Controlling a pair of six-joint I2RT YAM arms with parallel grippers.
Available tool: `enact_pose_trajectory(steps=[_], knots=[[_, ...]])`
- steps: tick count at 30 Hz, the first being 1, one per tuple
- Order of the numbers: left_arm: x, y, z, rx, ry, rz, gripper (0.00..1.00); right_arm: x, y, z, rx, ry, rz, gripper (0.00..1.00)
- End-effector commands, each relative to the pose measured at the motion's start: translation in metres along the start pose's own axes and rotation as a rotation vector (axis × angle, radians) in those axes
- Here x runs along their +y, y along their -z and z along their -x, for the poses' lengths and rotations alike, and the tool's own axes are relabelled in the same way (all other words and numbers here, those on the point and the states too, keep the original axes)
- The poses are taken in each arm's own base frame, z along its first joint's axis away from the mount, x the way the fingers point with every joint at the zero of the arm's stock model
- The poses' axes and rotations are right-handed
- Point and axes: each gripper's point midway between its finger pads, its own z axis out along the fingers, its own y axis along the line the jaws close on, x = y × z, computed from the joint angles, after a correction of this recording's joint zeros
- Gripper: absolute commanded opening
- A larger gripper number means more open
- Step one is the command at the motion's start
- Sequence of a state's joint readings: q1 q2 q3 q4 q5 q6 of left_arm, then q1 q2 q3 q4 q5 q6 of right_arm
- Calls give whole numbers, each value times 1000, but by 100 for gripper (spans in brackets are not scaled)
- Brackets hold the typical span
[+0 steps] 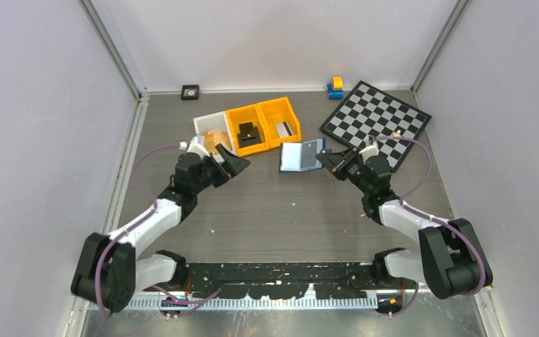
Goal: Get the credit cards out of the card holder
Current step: Remove the credit card from the card holder.
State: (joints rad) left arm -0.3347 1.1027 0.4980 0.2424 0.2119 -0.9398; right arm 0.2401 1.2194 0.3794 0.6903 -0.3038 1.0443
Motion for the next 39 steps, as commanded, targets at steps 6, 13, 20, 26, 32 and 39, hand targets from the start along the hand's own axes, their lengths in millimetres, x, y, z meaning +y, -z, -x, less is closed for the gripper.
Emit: enact_pose_trajectory(steps=[6, 13, 20, 26, 32, 39], knots=[[-68, -44, -39, 178, -9, -352, 100, 40, -9, 3, 24, -20, 204, 0], [-77, -53, -54, 262, -7, -410, 100, 45, -12, -2, 55, -59, 251, 1], [-88, -53, -56, 289, -8, -472, 99, 64, -15, -16, 112, -57, 331, 1], [-93, -51, -55, 289, -21, -496, 90, 81, -19, -33, 181, -53, 403, 1], [-93, -52, -55, 288, -28, -494, 83, 93, -20, -53, 243, -19, 446, 0], [-95, -51, -54, 285, -41, -496, 72, 102, -19, -60, 269, -1, 468, 0]])
